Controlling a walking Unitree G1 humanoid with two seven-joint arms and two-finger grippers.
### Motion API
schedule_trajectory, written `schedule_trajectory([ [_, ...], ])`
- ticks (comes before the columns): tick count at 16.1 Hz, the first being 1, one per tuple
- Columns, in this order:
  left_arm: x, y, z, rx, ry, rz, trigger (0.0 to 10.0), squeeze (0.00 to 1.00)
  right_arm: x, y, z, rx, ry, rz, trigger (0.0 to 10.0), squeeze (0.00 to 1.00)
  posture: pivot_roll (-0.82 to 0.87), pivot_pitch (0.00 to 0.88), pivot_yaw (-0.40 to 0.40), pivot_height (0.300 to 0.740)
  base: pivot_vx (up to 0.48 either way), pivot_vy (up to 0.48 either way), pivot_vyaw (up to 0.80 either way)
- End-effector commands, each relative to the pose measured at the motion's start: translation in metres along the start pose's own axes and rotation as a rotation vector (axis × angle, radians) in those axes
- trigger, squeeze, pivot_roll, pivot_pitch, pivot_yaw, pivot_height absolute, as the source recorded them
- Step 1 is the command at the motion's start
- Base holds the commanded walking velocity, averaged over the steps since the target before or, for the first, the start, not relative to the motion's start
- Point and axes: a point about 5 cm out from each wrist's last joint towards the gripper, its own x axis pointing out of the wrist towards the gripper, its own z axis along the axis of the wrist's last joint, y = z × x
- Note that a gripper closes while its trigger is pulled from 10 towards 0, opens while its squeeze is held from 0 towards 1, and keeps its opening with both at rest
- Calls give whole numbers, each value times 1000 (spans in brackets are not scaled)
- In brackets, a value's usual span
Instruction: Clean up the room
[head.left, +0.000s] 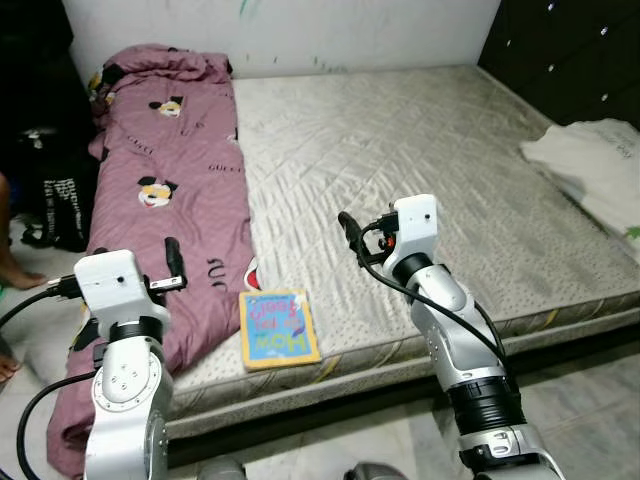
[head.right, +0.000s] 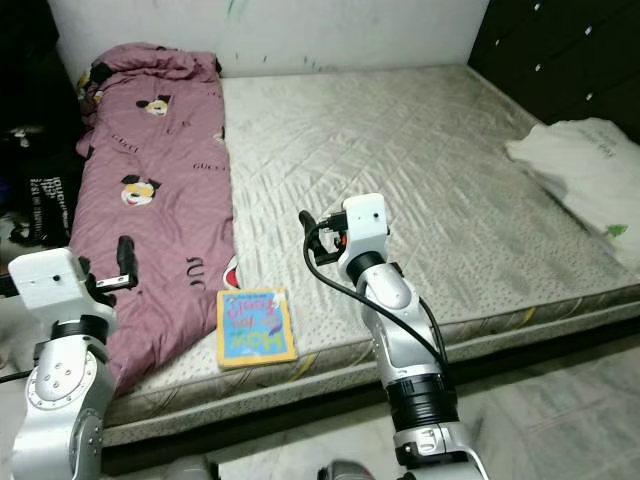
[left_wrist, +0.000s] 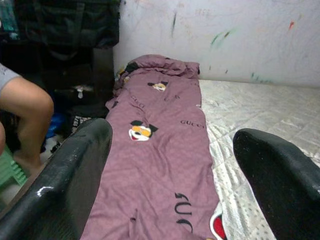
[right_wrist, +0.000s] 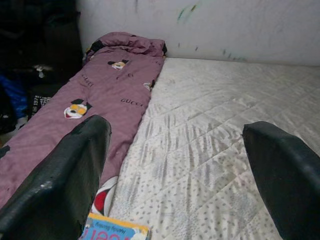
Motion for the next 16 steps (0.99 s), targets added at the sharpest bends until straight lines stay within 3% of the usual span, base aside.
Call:
schedule_trajectory([
  [1,0,0,-1,0,13,0,10000,0,2,1,4,-4,-9,10,10000,0,-38,0,-27,660,0,0,0],
  [7,0,0,-1,4,13,-3,10000,0,3,1,2,-3,4,13,10000,0,-39,0,-26,660,0,0,0],
  [14,0,-1,-1,3,12,2,10000,0,3,2,0,-11,13,24,10000,0,-37,0,-34,580,0,0,0],
  [16,0,-1,-1,7,14,7,10000,0,3,2,-1,-12,19,25,10000,0,-37,0,-34,580,0,0,0],
])
